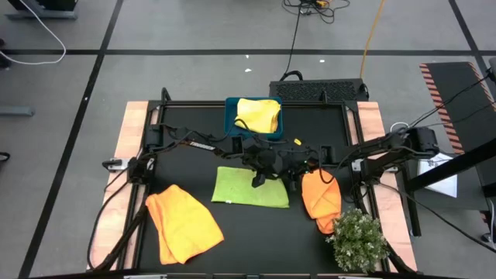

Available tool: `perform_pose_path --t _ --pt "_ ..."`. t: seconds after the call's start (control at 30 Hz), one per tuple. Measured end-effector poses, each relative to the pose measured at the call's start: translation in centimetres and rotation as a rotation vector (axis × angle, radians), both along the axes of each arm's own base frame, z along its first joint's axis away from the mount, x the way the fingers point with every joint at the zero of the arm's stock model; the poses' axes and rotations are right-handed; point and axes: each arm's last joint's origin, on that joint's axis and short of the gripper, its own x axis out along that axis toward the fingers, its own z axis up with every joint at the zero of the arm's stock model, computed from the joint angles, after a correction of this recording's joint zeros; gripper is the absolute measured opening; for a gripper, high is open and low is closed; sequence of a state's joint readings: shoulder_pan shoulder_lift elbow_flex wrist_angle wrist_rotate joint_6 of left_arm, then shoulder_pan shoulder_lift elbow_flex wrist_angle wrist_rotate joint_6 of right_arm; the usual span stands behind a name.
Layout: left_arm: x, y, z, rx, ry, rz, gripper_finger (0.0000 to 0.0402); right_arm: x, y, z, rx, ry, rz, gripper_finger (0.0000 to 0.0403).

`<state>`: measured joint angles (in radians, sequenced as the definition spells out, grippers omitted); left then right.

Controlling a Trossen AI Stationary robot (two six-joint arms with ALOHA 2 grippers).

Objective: Fold microfiber towels
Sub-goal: Fold the green microfiber towel

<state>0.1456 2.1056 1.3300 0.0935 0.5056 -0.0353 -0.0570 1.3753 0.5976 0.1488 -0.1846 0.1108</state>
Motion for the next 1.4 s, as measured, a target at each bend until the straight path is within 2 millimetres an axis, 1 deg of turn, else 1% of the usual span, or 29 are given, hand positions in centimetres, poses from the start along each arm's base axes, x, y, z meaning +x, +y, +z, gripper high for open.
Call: perform_pose_path --t 0.2,0.33,0.4,0.5,0.57,0.73,0.83,0.9,1.03,1.17,1.27,1.4 --pt "0.1 0.0 0.1 0.009 -0.015 -0.011 0.0015 -0.4 0.0 1.1 -0.003 -0.041 -0.001 0.0000" --pt "0.1 0.0 0.3 0.021 -0.037 -0.026 0.0008 -0.7 0.0 1.9 -0.001 -0.070 -0.004 0.0002" --pt "0.1 0.0 0.3 0.026 -0.040 -0.023 0.0005 -0.9 0.0 2.3 0.007 -0.090 -0.010 0.0015" --pt "0.1 -0.1 0.2 0.044 -0.036 -0.021 0.0004 -1.1 0.1 2.4 0.030 -0.067 -0.024 0.0053" --pt "0.1 -0.1 0.4 0.058 -0.058 -0.029 0.0004 -1.3 0.1 2.0 0.058 -0.023 -0.050 0.0087" --pt "0.1 -0.1 0.4 0.079 -0.063 -0.032 0.0003 -1.5 0.0 1.7 0.104 0.025 -0.125 0.0175" --pt "0.1 -0.1 0.4 0.083 -0.063 -0.034 0.0002 -1.9 0.0 1.3 0.138 0.057 -0.158 0.0213" --pt "0.0 -0.1 0.7 0.096 -0.060 -0.042 0.0002 -2.4 -0.2 0.9 0.148 0.100 -0.179 0.0228" --pt "-0.2 -0.1 1.2 0.115 -0.062 -0.045 0.0001 -3.0 -0.3 0.5 0.175 0.071 -0.201 0.0236" --pt "-0.3 -0.1 2.1 0.152 -0.085 -0.043 0.0001 -3.9 0.1 -1.2 0.303 0.018 -0.167 0.0233" --pt "-0.5 -0.1 3.1 0.191 -0.107 -0.029 0.0001 -5.0 0.3 -2.7 0.365 -0.014 -0.189 0.0231" --pt "-0.6 -0.1 3.9 0.211 -0.130 -0.025 0.0001 -6.0 0.7 -3.5 0.426 -0.087 -0.180 0.0231"
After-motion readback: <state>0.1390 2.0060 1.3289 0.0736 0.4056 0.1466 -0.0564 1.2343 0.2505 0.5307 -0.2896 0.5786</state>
